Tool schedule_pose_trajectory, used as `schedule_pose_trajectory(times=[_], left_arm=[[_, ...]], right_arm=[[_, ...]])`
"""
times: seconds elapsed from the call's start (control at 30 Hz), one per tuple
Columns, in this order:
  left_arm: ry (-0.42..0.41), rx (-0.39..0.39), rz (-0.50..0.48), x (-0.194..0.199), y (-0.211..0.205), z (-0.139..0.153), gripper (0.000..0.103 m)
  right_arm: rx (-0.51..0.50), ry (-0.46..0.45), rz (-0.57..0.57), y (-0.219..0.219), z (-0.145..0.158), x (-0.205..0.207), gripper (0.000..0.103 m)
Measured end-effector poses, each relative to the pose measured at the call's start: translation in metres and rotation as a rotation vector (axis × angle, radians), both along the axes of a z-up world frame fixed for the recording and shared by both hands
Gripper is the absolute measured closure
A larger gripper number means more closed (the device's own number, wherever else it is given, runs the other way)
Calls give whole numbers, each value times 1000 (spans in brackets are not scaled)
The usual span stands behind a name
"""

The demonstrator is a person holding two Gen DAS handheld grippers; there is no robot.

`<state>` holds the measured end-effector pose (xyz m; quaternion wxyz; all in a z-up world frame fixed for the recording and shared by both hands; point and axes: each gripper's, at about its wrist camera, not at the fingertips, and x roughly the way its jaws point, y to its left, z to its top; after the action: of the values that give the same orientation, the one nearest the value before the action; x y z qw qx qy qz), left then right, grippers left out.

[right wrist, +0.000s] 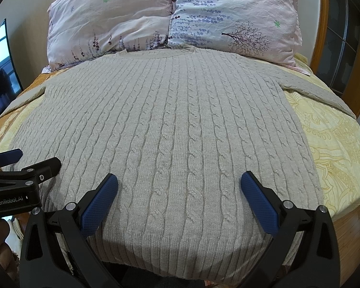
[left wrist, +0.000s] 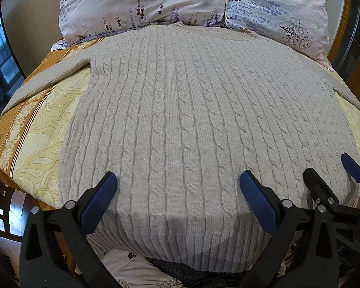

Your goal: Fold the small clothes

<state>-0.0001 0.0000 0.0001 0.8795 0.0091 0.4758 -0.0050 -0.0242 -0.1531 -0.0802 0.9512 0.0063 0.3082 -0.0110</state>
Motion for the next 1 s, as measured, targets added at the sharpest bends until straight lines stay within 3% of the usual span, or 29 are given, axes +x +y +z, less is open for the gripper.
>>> schedule_pose_trajectory(times=[0.63, 1.0], left_arm=[[38, 1, -8, 7, -2, -2, 2], [13, -1, -32, 16, 0, 2, 2]], right_arm=[[-14, 36, 6, 2, 1, 4, 1], [-12, 58, 12, -5, 7, 16, 1]])
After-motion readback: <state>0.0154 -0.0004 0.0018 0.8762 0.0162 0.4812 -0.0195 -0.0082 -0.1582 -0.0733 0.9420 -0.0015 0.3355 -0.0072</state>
